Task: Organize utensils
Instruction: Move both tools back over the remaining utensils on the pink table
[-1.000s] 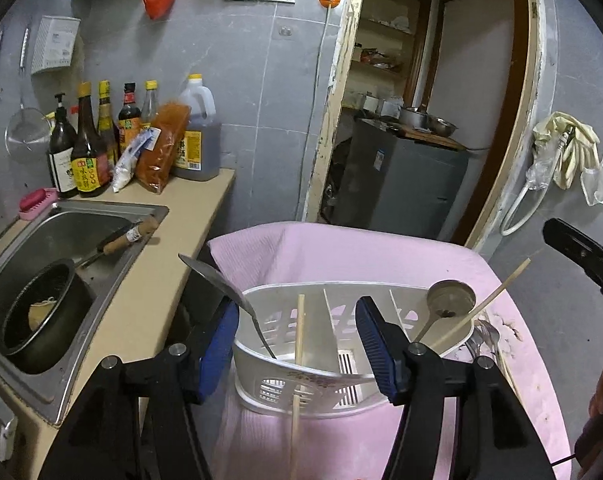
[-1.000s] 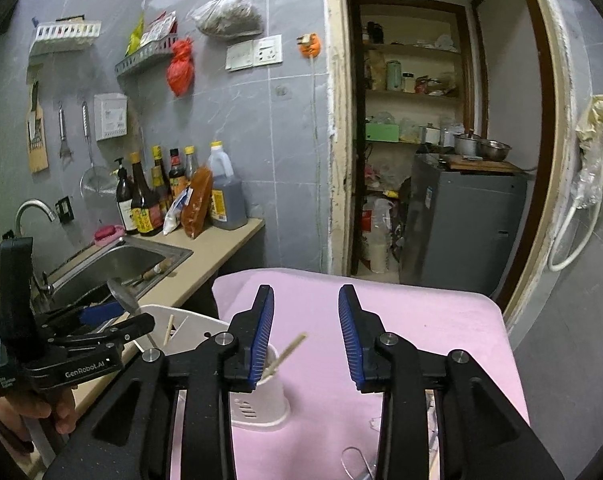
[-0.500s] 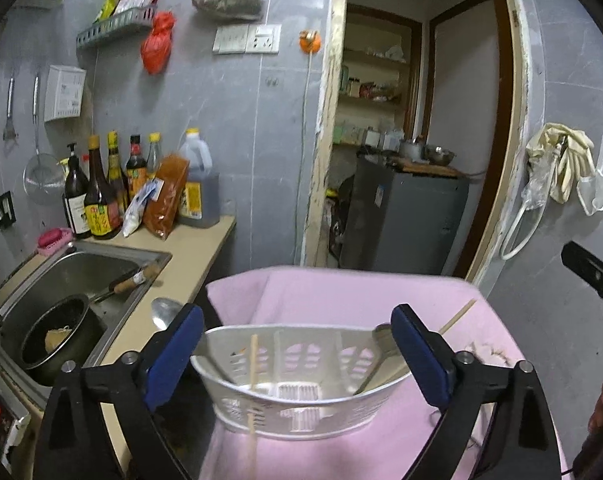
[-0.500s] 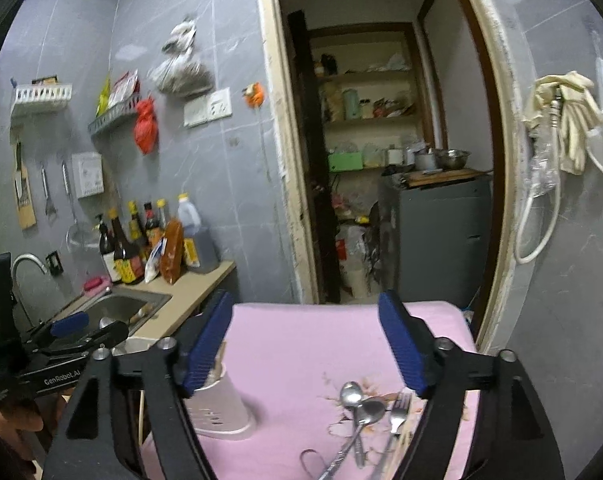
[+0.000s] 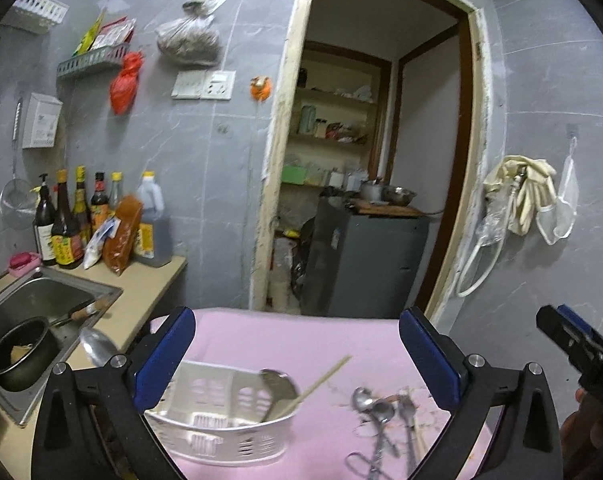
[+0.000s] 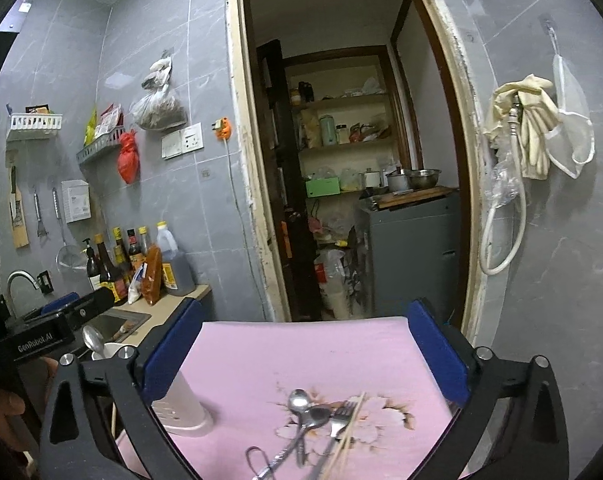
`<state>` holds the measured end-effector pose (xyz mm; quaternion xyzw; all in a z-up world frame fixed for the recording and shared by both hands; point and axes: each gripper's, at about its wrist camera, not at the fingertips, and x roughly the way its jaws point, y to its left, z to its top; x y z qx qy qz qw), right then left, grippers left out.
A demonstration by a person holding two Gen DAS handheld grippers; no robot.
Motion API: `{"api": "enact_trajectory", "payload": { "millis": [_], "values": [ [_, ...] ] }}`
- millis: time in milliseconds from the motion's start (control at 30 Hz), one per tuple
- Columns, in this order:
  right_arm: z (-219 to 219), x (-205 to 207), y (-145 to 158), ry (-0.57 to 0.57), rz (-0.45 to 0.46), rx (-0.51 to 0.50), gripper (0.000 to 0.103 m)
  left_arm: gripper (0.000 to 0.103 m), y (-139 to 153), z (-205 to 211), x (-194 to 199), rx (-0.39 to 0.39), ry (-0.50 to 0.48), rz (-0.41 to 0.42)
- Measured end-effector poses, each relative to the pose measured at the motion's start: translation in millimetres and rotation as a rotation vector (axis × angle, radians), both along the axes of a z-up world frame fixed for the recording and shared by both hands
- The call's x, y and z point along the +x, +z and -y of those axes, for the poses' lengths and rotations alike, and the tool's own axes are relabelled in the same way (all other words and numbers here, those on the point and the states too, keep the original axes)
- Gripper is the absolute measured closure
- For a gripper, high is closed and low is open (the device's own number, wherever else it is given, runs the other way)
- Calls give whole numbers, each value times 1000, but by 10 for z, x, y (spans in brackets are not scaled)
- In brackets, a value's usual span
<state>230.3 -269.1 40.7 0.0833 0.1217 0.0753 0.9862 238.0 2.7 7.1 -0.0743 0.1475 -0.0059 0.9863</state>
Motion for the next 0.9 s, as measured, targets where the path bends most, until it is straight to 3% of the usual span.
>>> {"api": "enact_trajectory", "payload": {
  "millis": [267,467,900],
  "values": [
    [275,2,-108,1,-1,-14,2,0,-46,430,-45,36,-13,38],
    [402,98,-325,10,-56,-16,2,0,-208,695,-99,59,9,34],
    [598,490,-1060,73,-305,-19,4,0,-845,889,34,44,-7,-190]
  ]
}}
